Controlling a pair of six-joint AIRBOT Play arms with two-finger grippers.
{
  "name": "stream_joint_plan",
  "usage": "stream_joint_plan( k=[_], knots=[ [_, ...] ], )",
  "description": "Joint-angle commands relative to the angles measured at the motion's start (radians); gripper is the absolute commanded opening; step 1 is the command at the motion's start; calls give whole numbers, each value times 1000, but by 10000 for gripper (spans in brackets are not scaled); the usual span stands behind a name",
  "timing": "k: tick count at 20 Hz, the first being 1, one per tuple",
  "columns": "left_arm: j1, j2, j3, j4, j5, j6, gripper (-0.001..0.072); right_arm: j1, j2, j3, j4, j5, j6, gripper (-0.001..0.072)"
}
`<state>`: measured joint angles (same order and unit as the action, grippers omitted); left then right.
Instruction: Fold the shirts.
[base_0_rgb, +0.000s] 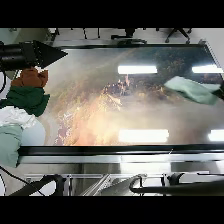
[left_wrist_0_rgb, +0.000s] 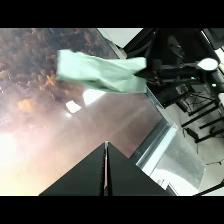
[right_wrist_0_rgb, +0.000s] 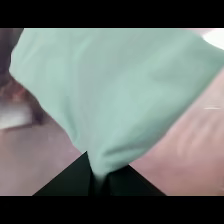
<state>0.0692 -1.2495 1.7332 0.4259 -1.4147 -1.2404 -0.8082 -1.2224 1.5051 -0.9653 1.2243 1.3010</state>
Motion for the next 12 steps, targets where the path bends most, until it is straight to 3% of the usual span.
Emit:
stream_joint_plan(
  k=[1,9,10,11,12],
  knots=[
    [0,0,0,0,0,3,14,-214,22,-56,-143,51,46,17],
    [0,0,0,0,0,3,14,-331,36,-420,-311,7,84,20],
    [0,0,0,0,1,3,14,-331,31,-425,-311,7,84,113],
    [0,0,0,0,7,3,14,-331,33,-423,-302,2,84,413],
    [0,0,0,0,13,3,14,-327,37,-414,-284,-5,84,621]
  ],
)
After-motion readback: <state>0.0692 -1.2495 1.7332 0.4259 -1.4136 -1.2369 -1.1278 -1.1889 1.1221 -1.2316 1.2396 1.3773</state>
